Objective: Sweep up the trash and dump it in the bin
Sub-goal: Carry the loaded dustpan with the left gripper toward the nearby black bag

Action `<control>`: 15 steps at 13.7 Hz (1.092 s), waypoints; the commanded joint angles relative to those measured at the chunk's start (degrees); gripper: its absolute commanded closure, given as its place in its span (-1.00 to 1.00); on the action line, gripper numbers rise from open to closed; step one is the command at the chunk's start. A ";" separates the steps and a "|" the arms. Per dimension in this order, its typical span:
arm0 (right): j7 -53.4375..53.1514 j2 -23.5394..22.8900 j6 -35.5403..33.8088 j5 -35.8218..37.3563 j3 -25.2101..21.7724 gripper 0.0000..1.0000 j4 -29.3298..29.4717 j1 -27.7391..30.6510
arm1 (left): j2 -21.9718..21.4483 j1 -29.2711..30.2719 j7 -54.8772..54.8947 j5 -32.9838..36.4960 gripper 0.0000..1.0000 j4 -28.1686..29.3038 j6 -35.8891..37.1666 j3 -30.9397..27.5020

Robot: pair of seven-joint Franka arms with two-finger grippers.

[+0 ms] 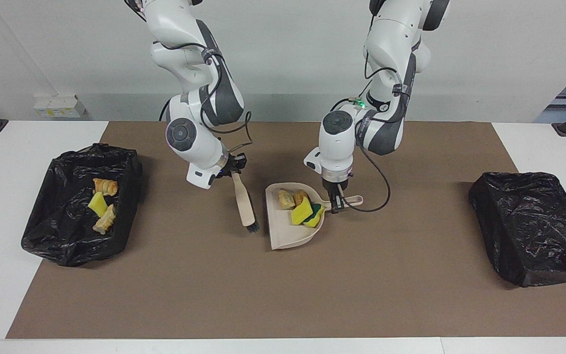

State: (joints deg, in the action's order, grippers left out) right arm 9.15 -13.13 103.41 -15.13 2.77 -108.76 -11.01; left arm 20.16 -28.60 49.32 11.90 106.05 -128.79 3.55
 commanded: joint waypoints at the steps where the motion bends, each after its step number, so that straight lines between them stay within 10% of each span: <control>1: 1.49 2.05 -2.50 2.82 0.13 1.00 0.39 3.87 | -3.98 2.40 4.72 0.75 1.00 3.11 -1.47 0.23; 7: -8.31 6.89 -5.50 8.78 0.74 1.00 -1.80 5.13 | -9.60 10.47 11.24 0.05 1.00 2.14 7.39 0.14; 15: -34.97 9.44 -2.51 3.46 0.92 1.00 -2.42 -14.19 | -13.40 31.82 25.35 -8.64 1.00 -4.52 20.41 -0.65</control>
State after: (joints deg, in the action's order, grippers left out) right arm -21.83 -6.21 99.74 -9.15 3.66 -109.52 -22.66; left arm 6.46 -1.96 67.74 6.43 104.98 -111.52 2.32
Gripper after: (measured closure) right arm 0.736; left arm 0.678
